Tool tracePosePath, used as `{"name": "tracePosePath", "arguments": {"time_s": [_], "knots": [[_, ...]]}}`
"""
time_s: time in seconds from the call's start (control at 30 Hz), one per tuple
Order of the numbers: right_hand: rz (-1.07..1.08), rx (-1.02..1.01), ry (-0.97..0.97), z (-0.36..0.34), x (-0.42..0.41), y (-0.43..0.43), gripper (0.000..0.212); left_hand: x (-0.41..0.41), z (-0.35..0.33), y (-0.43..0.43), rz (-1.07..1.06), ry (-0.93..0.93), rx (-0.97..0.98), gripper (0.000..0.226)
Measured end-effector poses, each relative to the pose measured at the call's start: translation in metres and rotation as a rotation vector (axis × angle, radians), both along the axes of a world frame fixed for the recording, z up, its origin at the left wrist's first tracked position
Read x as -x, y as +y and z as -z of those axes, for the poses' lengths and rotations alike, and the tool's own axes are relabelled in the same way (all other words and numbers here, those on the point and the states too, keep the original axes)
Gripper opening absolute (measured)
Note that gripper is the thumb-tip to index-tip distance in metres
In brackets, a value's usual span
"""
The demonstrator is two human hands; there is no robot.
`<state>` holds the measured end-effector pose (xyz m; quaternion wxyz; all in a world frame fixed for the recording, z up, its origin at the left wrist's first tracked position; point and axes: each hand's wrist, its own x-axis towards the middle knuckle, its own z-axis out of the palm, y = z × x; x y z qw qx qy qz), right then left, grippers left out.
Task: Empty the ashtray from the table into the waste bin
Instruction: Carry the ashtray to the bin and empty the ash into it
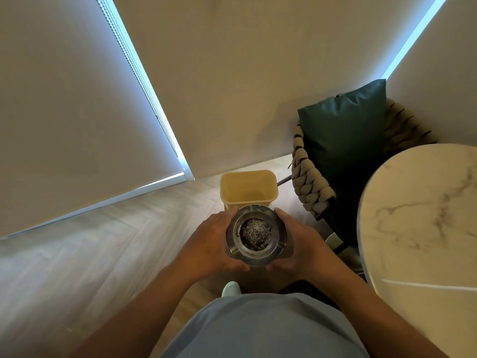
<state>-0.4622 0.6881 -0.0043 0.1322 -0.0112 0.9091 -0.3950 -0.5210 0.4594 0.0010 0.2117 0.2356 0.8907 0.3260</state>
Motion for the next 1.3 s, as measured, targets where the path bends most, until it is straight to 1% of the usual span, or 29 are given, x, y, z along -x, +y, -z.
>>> {"name": "tracePosePath", "arguments": {"time_s": [0.2, 0.33, 0.4, 0.57, 0.9, 1.0, 1.1, 1.2, 1.23, 1.3], "knots": [[-0.017, 0.023, 0.002, -0.012, 0.034, 0.011, 0.102, 0.031, -0.003, 0.008, -0.007, -0.009, -0.035, 0.107], [-0.054, 0.036, 0.031, -0.013, 0.061, 0.03, 0.106, 0.051, 0.0, 0.022, -0.06, -0.027, -0.047, 0.112], [-0.079, 0.041, 0.031, -0.013, 0.074, 0.041, 0.103, 0.06, 0.0, 0.031, -0.093, -0.035, -0.052, 0.112], [-0.157, 0.036, 0.043, -0.014, 0.116, 0.07, 0.105, 0.084, -0.006, 0.059, -0.159, -0.01, -0.065, 0.11], [-0.177, 0.081, 0.059, 0.007, 0.183, 0.097, 0.093, 0.14, 0.006, 0.09, -0.198, 0.003, -0.052, 0.102], [-0.149, 0.074, 0.074, 0.019, 0.199, 0.096, 0.087, 0.163, 0.018, 0.09, -0.179, -0.002, -0.061, 0.102], [-0.11, 0.08, 0.07, 0.042, 0.216, 0.094, 0.087, 0.186, 0.039, 0.088, -0.13, -0.009, -0.079, 0.102], [-0.092, 0.086, 0.017, 0.075, 0.228, 0.09, 0.087, 0.205, 0.072, 0.084, -0.107, -0.038, -0.093, 0.104], [-0.083, 0.089, -0.014, 0.088, 0.231, 0.089, 0.09, 0.21, 0.086, 0.083, -0.105, -0.044, -0.097, 0.103], [-0.066, 0.096, -0.084, 0.115, 0.237, 0.087, 0.106, 0.219, 0.117, 0.08, -0.111, -0.054, -0.098, 0.103]]}}
